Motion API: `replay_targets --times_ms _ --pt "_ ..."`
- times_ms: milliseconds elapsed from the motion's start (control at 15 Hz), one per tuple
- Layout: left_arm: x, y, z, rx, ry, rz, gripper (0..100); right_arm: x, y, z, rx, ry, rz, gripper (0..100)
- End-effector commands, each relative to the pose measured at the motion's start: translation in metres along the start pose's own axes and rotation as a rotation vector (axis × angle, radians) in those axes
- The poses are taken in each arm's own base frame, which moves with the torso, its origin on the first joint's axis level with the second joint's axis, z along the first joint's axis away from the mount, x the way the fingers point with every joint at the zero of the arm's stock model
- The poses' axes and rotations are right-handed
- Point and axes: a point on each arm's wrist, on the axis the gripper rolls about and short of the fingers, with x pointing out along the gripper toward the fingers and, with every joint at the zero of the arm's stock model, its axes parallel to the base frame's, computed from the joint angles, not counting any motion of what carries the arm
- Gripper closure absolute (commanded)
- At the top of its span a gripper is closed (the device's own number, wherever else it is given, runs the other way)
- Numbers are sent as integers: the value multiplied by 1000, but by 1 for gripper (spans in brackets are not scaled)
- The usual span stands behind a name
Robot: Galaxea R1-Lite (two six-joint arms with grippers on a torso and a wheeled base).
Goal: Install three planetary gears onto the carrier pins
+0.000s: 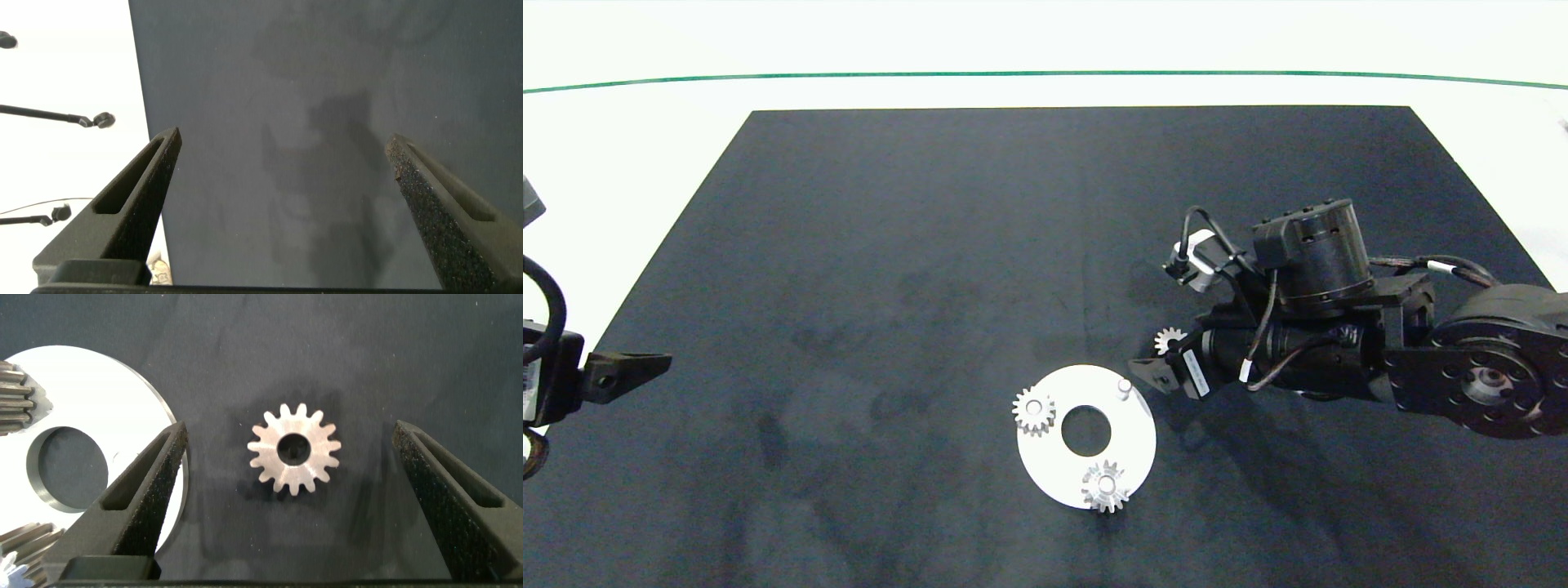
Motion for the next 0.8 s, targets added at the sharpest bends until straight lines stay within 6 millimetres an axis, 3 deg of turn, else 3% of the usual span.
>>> replay_targets --times_ms 67,400,800 --pt "0 0 -1 4 5 0 0 0 -1 0 -3 5 -24 0" --pt "0 0 -1 4 3 1 0 0 -6 -1 -5 10 -43 0" --pt "0 0 -1 5 3 1 0 3 -5 -5 -16 33 -39 12"
